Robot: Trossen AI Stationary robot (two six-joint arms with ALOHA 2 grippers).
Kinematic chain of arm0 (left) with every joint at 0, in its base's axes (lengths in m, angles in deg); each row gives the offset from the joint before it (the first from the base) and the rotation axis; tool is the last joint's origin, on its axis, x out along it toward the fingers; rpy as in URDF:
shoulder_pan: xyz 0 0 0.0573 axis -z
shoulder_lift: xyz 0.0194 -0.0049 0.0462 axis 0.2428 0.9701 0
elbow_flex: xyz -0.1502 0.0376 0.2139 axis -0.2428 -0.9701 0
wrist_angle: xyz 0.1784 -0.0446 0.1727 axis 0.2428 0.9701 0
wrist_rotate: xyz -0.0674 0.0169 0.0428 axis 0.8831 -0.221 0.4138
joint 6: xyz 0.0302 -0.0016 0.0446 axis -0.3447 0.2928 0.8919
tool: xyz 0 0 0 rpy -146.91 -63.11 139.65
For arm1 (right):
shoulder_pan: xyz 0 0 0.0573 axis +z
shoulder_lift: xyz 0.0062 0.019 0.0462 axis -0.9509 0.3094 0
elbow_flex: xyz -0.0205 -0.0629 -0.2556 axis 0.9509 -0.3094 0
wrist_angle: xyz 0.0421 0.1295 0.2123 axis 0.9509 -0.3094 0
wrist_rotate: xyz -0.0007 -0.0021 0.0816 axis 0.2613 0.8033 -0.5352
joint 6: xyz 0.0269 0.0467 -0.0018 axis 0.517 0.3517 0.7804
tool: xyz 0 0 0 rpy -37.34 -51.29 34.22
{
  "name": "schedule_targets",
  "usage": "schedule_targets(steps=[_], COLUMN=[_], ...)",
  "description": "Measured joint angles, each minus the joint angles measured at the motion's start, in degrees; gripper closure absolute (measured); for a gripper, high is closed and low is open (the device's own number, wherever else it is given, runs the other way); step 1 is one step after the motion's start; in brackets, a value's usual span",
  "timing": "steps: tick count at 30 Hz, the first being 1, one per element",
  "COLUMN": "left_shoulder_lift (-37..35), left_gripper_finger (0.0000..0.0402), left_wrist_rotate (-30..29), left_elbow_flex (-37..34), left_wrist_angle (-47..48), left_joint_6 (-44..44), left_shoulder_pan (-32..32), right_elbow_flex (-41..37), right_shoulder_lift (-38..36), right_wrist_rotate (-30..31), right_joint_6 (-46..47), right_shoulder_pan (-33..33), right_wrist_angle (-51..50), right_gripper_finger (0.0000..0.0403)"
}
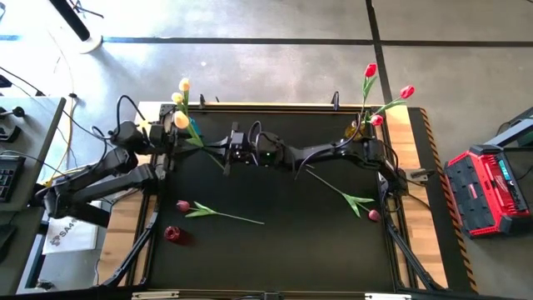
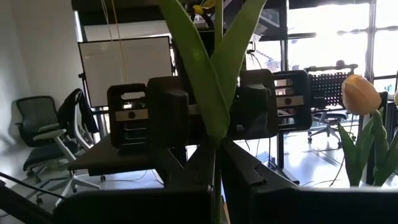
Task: Sort flowers into vase by color
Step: Put the white tulip into the blue vase
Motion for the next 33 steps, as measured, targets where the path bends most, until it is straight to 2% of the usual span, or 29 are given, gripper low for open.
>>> schedule_targets(steps=[4,7,12,16,23,27,29,33], left_shoulder_lift=[1.9,2.8,2.6,1.7,1.4,1.4,1.1,0.7], left_gripper_finger=[0.0228,0.0250,0.0326,0.0388,0.0393,0.0397,0.0397,0.0398], left_wrist_rotate=[0.0,0.0,-3.0,-3.2,-3.0,-3.3,-4.4,-10.7], left_elbow_flex=[0.0,0.0,0.0,0.0,0.0,0.1,1.6,5.7], left_wrist_angle=[-0.6,-0.6,-0.7,-1.8,-1.0,0.9,3.6,13.6], left_joint_6=[1.1,1.1,0.9,0.9,0.6,0.7,1.5,5.2], left_shoulder_pan=[1.7,2.5,2.8,2.8,2.8,2.7,2.2,1.0], right_elbow_flex=[0.0,0.0,0.0,0.0,0.1,0.2,0.2,-0.2], right_shoulder_lift=[0.0,0.0,0.0,0.0,0.0,-0.2,-0.3,0.4], right_wrist_rotate=[-0.2,-0.2,0.1,0.1,-1.7,-1.9,-1.5,2.5], right_joint_6=[0.0,0.0,0.0,0.0,2.9,4.0,5.2,12.4], right_shoulder_pan=[0.0,0.0,0.0,0.0,-0.2,-0.5,-0.4,-0.2], right_wrist_angle=[0.0,0.0,0.1,0.4,-1.3,-6.4,-12.8,-28.2], right_gripper_finger=[0.0403,0.0403,0.0403,0.0403,0.0397,0.0358,0.0326,0.0266])
